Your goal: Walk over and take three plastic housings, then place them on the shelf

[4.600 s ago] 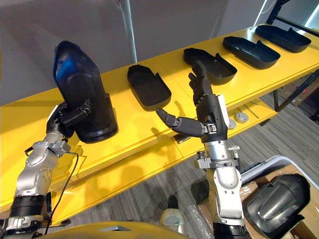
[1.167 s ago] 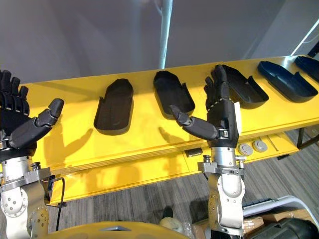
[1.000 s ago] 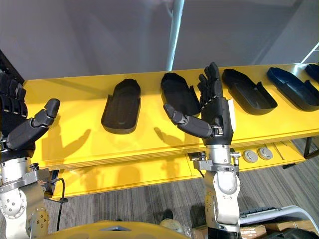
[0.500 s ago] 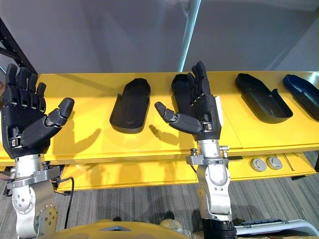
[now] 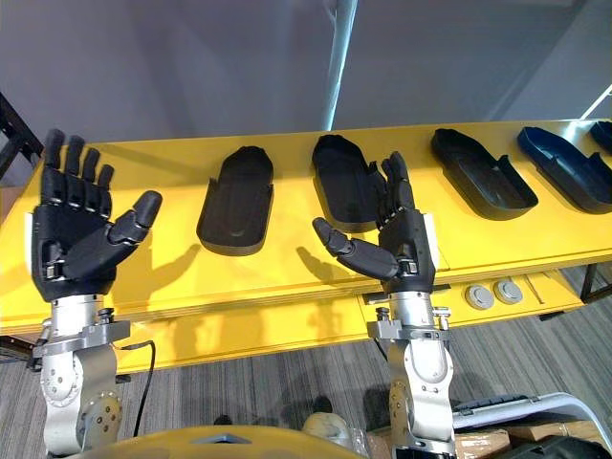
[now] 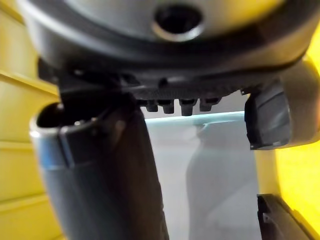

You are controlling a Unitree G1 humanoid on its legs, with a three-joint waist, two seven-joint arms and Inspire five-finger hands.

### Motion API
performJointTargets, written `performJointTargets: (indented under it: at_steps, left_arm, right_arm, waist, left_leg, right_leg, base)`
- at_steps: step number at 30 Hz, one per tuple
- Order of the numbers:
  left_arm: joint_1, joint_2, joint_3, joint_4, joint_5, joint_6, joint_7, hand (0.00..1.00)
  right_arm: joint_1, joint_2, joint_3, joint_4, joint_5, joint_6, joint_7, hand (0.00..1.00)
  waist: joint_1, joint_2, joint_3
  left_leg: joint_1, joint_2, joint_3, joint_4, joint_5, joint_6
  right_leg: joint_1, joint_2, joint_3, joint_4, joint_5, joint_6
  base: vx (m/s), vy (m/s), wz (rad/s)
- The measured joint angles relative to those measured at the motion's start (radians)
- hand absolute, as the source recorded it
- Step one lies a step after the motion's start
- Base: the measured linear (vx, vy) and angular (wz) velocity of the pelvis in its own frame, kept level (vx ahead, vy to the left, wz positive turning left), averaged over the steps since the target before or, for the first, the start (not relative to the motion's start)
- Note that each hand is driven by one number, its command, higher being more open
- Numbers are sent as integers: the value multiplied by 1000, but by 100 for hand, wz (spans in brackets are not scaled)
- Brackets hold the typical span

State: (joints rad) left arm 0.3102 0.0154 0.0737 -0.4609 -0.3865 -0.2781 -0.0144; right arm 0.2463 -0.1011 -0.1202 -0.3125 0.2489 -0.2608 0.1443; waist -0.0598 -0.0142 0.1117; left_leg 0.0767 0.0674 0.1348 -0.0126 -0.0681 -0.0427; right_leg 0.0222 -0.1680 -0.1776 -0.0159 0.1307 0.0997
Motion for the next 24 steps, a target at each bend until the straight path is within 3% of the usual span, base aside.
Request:
performJointTargets:
  at_steps: [4, 10, 17, 24]
  left_arm:
    - [0, 4, -2, 42, 5, 46, -1, 100]
    - [-3, 20, 0, 45, 40, 49, 3, 100]
    - [-4, 42, -1, 45, 84, 57, 21, 100]
    - [-5, 43, -29, 46, 84, 72, -22, 100]
  right_arm:
    - [3, -3, -1, -7, -41, 22, 0, 100]
    - [-71, -50, -2, -11, -49, 22, 7, 100]
    - [-156, -96, 34, -33, -43, 45, 42, 100]
    - [-263, -108, 58, 99, -27, 121, -59, 100]
  waist:
    - [7, 1, 5]
    - [21, 15, 19]
    - [36, 2, 29]
    - [57, -3, 35]
  left_leg:
    - [-1, 14, -9, -7, 23, -12]
    - [4, 9, -40, 6, 30, -17]
    - [6, -14, -60, 16, 20, -20]
    - [2, 3, -79, 7, 41, -41]
  right_leg:
    - [-1, 11, 2, 2, 0, 1]
    - [21, 7, -10, 17, -7, 9]
    - [57, -23, -12, 17, -91, 38]
    - [68, -10, -43, 17, -93, 33]
  base:
    - [14, -25, 10]
    - [-19, -15, 16]
    - [-58, -30, 13]
    - [-10, -29, 12]
